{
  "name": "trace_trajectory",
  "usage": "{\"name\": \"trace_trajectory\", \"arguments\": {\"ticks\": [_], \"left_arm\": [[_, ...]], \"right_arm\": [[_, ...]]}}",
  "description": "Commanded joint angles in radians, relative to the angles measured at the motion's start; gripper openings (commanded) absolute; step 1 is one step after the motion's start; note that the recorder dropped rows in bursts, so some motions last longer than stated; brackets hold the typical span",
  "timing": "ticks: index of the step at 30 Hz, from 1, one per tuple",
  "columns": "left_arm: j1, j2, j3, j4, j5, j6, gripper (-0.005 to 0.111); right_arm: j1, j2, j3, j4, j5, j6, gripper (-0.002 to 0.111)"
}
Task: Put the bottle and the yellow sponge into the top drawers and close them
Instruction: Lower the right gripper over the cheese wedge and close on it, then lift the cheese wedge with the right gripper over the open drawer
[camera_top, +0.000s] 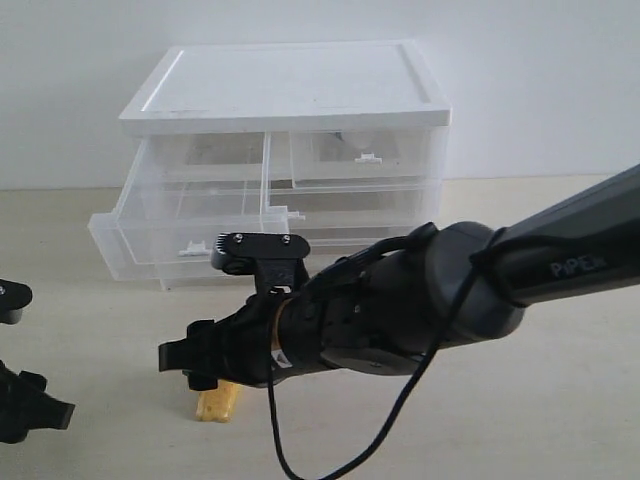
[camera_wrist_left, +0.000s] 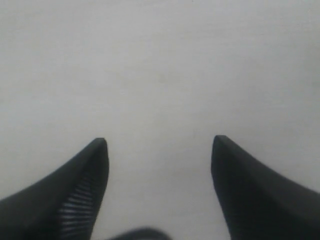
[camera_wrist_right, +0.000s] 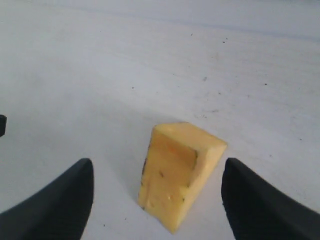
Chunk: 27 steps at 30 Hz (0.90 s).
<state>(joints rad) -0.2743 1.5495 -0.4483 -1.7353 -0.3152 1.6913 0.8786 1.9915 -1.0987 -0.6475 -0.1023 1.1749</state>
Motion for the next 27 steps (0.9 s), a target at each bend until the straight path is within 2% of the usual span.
{"name": "trace_trajectory", "arguments": {"ticks": [1, 7, 9, 10, 12, 16, 22, 27], "left_arm": [[-0.004, -0.007, 0.007, -0.009, -0.003, -0.014, 0.056], [-0.004, -0.007, 0.007, -0.009, -0.003, -0.017, 0.056], [-0.004, -0.007, 0.007, -0.009, -0.003, -0.017, 0.056], [-0.004, -0.007, 0.007, -0.009, -0.003, -0.017, 0.056], [-0.004, -0.007, 0.007, -0.009, -0.003, -0.017, 0.056], [-0.004, -0.007, 0.007, -0.009, -0.003, -0.017, 0.056], [-0.004, -0.007, 0.007, -0.009, -0.003, -0.016, 0.056], [-0.004, -0.007, 0.007, -0.009, -0.003, -0.016, 0.056]], "right_arm": [[0.029, 0.04, -0.068, -0.005, 0.079, -0.008, 0.064], [0.038, 0.1, -0.113, -0.012, 0.137, -0.008, 0.064], [0.038, 0.107, -0.119, -0.016, 0.159, -0.008, 0.061], [0.038, 0.11, -0.123, -0.016, 0.17, -0.008, 0.057], [0.038, 0.112, -0.125, -0.016, 0.182, -0.008, 0.041], [0.038, 0.112, -0.125, -0.053, 0.22, -0.008, 0.001], [0.071, 0.035, -0.071, -0.065, 0.323, -0.089, 0.0], [0.147, -0.097, 0.031, -0.065, 0.23, -0.108, 0.0]]}}
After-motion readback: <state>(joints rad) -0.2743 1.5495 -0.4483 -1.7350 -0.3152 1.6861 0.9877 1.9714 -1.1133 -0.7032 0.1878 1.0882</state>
